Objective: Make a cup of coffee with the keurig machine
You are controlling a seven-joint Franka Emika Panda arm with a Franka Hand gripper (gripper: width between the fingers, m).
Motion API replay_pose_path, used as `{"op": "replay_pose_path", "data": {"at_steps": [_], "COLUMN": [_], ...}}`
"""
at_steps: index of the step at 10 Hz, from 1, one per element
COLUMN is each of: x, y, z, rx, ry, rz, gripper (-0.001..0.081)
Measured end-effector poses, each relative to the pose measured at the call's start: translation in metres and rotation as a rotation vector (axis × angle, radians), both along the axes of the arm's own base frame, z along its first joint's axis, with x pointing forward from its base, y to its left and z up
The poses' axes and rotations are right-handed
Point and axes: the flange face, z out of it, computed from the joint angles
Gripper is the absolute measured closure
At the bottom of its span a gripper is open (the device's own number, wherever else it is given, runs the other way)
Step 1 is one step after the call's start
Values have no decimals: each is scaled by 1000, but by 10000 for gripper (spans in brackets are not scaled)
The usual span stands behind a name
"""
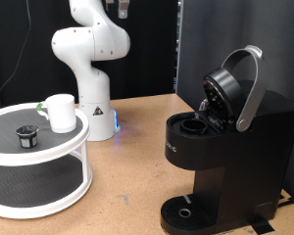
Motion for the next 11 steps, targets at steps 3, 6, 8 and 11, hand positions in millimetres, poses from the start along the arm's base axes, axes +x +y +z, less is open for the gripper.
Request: {"op": "replay_pose_path", "data": {"at_steps": [3,6,8,11], "x": [1,-6,-9,-10], "y": [-11,-47,-68,-70], "z": [2,8,16,9], "rx": [15,37,44,45], "ry": [-13,4,4,17], "rz": [21,45,53,68], "gripper": [0,0,0,0]}}
